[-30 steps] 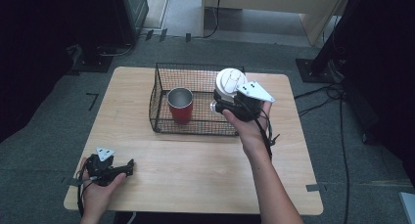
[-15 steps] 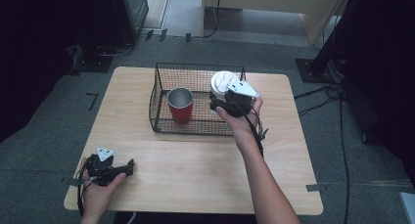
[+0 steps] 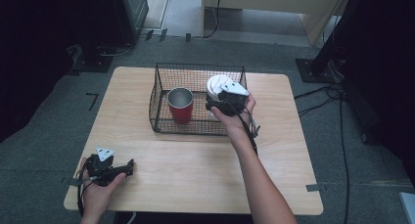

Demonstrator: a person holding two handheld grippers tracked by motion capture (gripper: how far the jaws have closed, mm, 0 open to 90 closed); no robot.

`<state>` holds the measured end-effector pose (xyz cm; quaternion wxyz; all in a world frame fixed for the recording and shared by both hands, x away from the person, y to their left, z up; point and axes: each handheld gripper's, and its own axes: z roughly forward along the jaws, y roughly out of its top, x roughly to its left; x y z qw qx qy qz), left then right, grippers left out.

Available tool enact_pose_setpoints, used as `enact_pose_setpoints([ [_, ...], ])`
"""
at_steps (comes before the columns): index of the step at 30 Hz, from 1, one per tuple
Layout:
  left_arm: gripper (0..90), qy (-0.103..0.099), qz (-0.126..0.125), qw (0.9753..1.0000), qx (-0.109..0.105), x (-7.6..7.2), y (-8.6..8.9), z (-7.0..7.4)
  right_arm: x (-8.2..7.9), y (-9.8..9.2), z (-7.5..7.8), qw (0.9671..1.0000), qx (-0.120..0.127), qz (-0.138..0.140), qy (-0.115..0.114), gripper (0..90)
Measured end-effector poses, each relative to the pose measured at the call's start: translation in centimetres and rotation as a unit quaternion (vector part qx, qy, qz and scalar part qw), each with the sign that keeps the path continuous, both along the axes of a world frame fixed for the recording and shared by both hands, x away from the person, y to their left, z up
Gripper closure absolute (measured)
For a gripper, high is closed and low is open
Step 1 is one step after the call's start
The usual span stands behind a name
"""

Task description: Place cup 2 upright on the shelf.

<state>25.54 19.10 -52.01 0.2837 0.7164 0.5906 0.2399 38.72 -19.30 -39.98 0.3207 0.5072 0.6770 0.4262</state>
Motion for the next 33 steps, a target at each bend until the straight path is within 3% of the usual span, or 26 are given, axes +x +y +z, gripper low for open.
enact_pose_setpoints([
  [13, 0.1, 0.0, 0.0, 1.0, 0.0, 0.0, 0.0, 0.0, 1.0, 1.2, -1.8, 0.9996, -0.013, -0.004, 0.025, 16.3],
  [33, 0.1, 0.0, 0.0, 1.0, 0.0, 0.0, 0.0, 0.0, 1.3, 1.0, -2.3, 0.999, -0.01, -0.004, 0.044, 15.7],
])
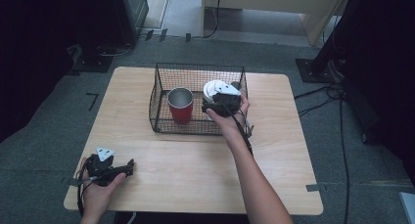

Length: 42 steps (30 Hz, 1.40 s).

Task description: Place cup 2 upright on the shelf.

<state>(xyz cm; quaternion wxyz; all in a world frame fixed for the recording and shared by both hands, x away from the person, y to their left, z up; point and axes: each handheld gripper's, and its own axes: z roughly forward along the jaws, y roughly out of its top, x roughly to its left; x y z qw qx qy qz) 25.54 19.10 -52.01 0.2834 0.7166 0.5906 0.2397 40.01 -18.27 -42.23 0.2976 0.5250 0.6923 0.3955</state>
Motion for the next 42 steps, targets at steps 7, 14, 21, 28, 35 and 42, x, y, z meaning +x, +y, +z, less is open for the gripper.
enact_pose_setpoints([
  [7, 0.1, 0.0, 0.0, 1.0, 0.0, 0.0, 0.0, 0.0, 0.1, -0.2, 0.1, 0.9999, 0.003, 0.005, 0.009, 13.1],
  [14, 0.2, 0.0, 0.0, 1.0, 0.0, 0.0, 0.0, 0.0, 0.1, -0.3, 0.1, 0.9997, 0.003, 0.017, 0.017, 5.2],
  [21, 0.1, 0.0, 0.0, 1.0, 0.0, 0.0, 0.0, 0.0, -0.1, -0.2, 0.2, 0.9997, -0.008, 0.016, 0.016, 3.2],
  [28, 0.1, 0.0, 0.0, 1.0, 0.0, 0.0, 0.0, 0.0, -0.7, 0.0, 0.4, 0.9995, -0.016, 0.012, 0.022, 3.2],
  [35, 0.1, 0.0, 0.0, 1.0, 0.0, 0.0, 0.0, 0.0, -1.6, 0.1, 0.3, 0.9995, -0.015, 0.001, 0.026, 2.0],
  [42, 0.1, 0.0, 0.0, 1.0, 0.0, 0.0, 0.0, 0.0, -2.4, 0.3, 0.2, 0.9994, -0.02, -0.005, 0.027, 2.0],
])
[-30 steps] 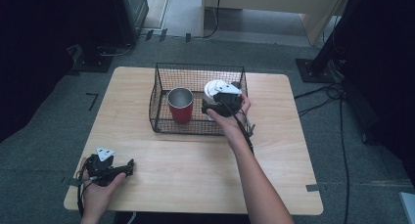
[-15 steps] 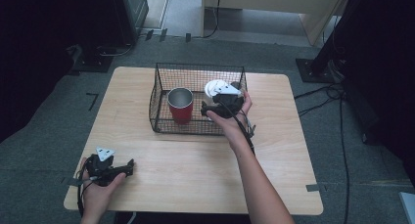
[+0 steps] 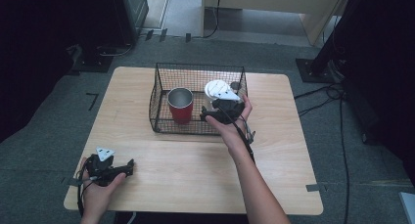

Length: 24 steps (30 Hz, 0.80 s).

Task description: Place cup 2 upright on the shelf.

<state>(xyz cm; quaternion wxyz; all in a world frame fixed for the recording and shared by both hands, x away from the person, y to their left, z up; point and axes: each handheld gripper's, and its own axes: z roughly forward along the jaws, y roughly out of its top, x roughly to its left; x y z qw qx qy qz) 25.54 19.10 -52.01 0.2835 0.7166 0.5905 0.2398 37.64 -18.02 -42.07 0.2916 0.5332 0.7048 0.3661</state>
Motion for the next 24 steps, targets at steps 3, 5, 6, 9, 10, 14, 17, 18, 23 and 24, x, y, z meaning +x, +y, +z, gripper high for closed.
enact_pose_setpoints([
  [3, 0.1, 0.0, 0.0, 1.0, 0.0, 0.0, 0.0, 0.0, -0.4, 0.0, 0.2, 1.0, 0.0, 0.001, -0.004, 2.0],
  [5, 0.1, 0.0, 0.0, 1.0, 0.0, 0.0, 0.0, 0.0, -0.7, -0.1, 0.3, 1.0, 0.001, 0.001, -0.006, 2.0],
  [6, 0.1, 0.0, 0.0, 1.0, 0.0, 0.0, 0.0, 0.0, -0.8, -0.1, 0.4, 1.0, 0.001, 0.001, -0.007, 2.0],
  [9, 0.1, 0.0, 0.0, 1.0, 0.0, 0.0, 0.0, 0.0, -1.4, -0.4, 0.6, 0.9999, 0.004, 0.003, -0.009, 2.0],
  [10, 0.1, 0.0, 0.0, 1.0, 0.0, 0.0, 0.0, 0.0, -1.5, -0.4, 0.7, 0.9999, 0.005, 0.004, -0.01, 2.0],
  [14, 0.1, 0.0, 0.0, 1.0, 0.0, 0.0, 0.0, 0.0, -2.3, -0.8, 1.1, 0.9998, 0.008, 0.007, -0.014, 2.0],
  [17, 0.1, 0.0, 0.0, 1.0, 0.0, 0.0, 0.0, 0.0, -2.8, -1.1, 1.4, 0.9998, 0.01, 0.008, -0.017, 2.0],
  [18, 0.1, 0.0, 0.0, 1.0, 0.0, 0.0, 0.0, 0.0, -3.0, -1.3, 1.5, 0.9997, 0.01, 0.008, -0.019, 2.0],
  [23, 0.1, 0.0, 0.0, 1.0, 0.001, 0.0, 0.0, 0.0, -4.0, -1.9, 1.7, 0.9995, 0.015, 0.011, -0.025, 2.0],
  [24, 0.1, 0.0, 0.0, 1.0, 0.001, 0.0, 0.0, 0.0, -4.2, -2.0, 1.8, 0.9995, 0.015, 0.012, -0.026, 2.0],
])
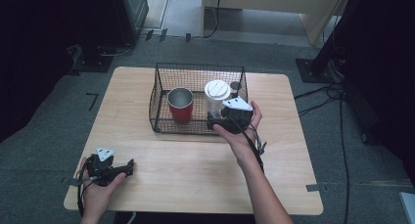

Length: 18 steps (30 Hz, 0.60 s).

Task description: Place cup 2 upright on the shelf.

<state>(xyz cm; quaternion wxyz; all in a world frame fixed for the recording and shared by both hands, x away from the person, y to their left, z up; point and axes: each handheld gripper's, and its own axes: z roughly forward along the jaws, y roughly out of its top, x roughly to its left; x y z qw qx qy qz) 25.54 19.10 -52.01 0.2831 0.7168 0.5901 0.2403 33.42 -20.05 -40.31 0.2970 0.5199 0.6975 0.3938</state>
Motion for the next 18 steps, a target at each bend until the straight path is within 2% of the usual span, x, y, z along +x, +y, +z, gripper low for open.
enact_pose_setpoints([
  [18, 0.1, -0.001, 0.001, 1.0, -0.001, 0.0, 0.0, 0.0, -3.6, -3.9, 0.1, 0.9997, 0.018, -0.007, -0.015, 2.0],
])
